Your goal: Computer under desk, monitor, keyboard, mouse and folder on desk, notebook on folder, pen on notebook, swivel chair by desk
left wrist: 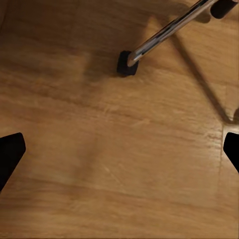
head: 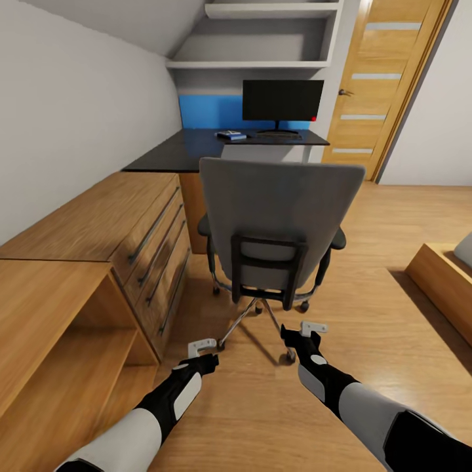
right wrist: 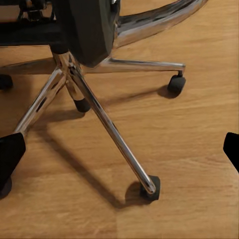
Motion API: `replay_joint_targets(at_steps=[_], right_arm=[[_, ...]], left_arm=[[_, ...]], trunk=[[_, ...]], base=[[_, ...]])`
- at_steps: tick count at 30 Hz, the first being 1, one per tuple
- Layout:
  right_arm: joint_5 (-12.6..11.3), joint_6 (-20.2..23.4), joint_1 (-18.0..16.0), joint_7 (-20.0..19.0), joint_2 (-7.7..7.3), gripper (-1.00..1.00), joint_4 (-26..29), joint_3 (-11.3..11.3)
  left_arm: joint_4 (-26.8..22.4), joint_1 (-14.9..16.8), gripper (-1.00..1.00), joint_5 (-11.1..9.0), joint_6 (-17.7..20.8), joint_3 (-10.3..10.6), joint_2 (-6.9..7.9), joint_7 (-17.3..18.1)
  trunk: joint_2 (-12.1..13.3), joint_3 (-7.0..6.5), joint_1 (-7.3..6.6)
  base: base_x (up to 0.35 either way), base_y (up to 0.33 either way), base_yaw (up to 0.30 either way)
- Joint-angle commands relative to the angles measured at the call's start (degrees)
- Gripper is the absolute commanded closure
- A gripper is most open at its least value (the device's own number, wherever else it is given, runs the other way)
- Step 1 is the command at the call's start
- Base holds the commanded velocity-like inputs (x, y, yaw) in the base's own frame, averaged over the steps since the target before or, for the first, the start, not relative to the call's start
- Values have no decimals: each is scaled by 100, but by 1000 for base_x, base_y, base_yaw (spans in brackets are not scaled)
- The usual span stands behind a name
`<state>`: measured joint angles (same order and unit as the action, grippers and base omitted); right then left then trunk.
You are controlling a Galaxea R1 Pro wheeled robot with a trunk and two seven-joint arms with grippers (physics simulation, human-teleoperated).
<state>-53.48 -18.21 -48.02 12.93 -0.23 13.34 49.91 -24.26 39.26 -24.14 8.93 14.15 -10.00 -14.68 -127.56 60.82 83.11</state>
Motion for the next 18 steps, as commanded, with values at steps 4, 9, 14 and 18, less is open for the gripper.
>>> replay_joint_targets(at_steps=[4,9,14,18], right_arm=[[-42,-23,1,28,-9,-100,0,41],[-47,-33,2,32,-11,-100,-11,39],[-48,-39,3,33,-12,-100,-9,41],[-48,-42,3,35,-12,-100,-10,44]], left_arm=[[-238,1,-100,-22,48,39,0,-43],[-677,-1,-100,-21,72,49,0,-43],[-1158,0,-100,-32,160,48,0,-53],[-1368,2,-100,-54,363,32,0,-57]], trunk=[[-164,77,87],[-364,167,197],[-565,256,307],[-725,328,395]], base=[[0,0,0],[0,0,0],[0,0,0],[0,0,0]])
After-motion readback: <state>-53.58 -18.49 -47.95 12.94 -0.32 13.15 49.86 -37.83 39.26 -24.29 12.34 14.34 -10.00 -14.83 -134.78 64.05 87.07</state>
